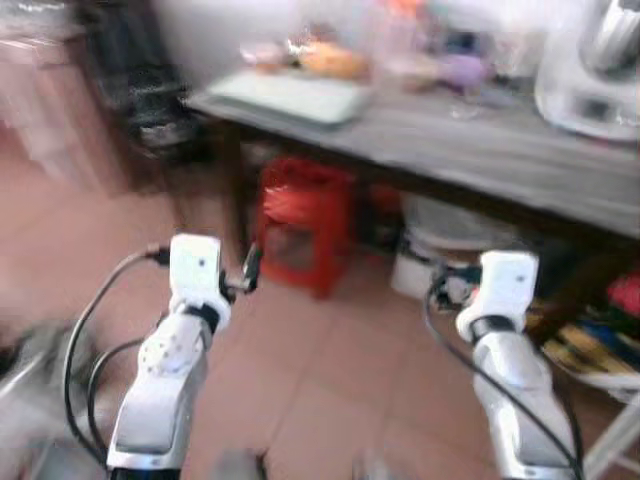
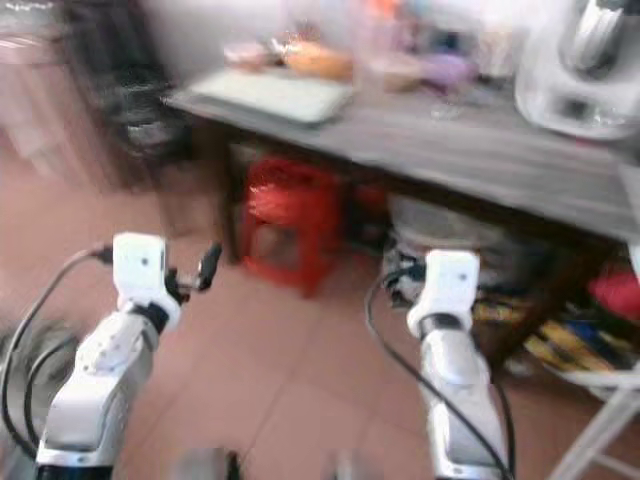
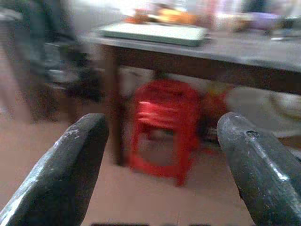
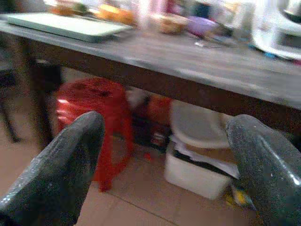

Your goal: Setting the table

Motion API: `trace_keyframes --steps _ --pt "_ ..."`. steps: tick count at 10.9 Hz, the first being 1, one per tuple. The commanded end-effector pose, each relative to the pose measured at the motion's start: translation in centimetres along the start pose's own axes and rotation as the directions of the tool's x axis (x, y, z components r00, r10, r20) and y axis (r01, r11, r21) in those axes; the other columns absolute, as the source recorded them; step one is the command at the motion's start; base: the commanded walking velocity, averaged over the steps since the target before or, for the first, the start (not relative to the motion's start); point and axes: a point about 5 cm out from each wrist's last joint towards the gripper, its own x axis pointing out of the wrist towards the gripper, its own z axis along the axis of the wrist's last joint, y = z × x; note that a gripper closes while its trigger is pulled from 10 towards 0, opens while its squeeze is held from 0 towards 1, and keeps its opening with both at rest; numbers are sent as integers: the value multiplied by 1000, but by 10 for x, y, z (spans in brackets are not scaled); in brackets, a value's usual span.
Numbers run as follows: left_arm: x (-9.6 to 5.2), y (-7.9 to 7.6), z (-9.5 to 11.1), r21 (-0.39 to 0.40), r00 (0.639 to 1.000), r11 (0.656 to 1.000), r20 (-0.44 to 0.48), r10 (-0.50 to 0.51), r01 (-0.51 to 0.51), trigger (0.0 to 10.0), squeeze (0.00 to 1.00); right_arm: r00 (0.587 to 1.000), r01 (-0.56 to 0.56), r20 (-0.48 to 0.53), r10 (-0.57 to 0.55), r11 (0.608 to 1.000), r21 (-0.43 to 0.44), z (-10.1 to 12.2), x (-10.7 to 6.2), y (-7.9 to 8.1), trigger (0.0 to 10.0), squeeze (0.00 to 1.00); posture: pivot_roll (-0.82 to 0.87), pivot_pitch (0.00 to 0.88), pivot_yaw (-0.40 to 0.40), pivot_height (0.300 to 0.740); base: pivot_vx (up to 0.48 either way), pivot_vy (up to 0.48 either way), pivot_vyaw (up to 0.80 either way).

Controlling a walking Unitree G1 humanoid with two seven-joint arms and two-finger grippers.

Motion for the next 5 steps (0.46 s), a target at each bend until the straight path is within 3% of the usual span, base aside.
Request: trace_keyframes --steps 1,2,5 --pt "0 -5 -5 1 1000 1000 -23 -21 21 10000 0 999 30 -25 -31 999 -39 -5 -1 -2 10000 0 -3 0 -26 740 0 0 0" --pt "-2 -8 -6 -46 997 996 -24 -73 72 10000 0 999 41 -33 -43 998 -57 -8 0 -1 10000 0 0 0 -26 740 0 0 0" --pt "-5 -10 -6 -29 995 995 -17 -95 94 10000 0 996 64 -59 -69 995 -75 -13 -5 -6 10000 0 3 0 -27 740 0 0 0"
